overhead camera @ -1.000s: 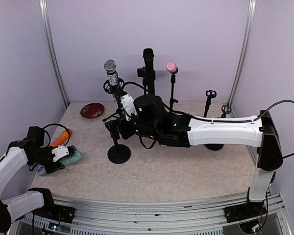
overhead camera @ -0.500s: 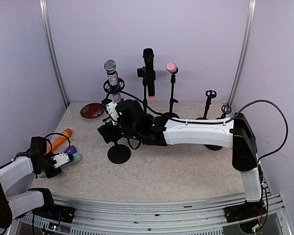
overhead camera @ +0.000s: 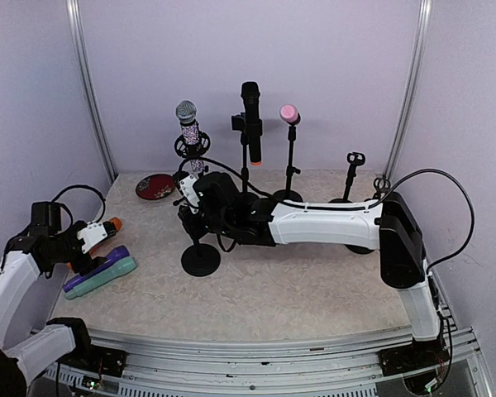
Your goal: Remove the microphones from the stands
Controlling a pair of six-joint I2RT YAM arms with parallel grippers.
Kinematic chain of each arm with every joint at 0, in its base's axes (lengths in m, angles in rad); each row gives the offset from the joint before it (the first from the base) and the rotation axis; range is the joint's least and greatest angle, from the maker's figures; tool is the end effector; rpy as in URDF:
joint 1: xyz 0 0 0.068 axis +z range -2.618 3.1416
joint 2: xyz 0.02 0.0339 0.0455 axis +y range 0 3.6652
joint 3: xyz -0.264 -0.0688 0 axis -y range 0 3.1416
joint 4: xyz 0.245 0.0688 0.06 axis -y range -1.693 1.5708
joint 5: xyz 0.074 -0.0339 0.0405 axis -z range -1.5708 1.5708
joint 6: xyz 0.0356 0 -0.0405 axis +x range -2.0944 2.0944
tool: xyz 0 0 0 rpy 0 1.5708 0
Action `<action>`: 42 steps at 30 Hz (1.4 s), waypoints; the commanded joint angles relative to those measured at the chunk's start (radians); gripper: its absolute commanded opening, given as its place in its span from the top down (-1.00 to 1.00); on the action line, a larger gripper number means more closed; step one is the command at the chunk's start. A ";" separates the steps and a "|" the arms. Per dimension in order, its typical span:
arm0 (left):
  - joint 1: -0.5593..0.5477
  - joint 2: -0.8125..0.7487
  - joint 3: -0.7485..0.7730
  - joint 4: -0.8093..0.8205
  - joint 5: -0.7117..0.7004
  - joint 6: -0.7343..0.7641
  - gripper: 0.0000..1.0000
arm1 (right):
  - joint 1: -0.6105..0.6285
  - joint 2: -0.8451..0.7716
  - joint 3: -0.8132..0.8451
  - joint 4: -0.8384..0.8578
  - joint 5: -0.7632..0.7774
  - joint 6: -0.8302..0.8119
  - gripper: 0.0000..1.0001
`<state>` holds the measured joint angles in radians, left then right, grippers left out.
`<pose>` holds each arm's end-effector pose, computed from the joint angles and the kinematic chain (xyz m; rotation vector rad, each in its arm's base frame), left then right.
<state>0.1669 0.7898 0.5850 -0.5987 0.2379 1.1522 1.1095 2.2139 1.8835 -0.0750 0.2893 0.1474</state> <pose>0.1608 0.0186 0.2317 1.2229 2.0361 0.3627 0.2445 0.4691 0.2594 -0.7509 1.8511 0.5361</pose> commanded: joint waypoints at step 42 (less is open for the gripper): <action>-0.085 0.100 0.231 -0.127 0.153 -0.268 -0.89 | -0.683 -0.522 -0.723 0.124 0.312 -0.241 1.00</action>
<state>0.0879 0.9028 0.8101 -0.7322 0.3916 0.8940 0.4858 1.6566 1.1378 0.0486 0.4759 0.0074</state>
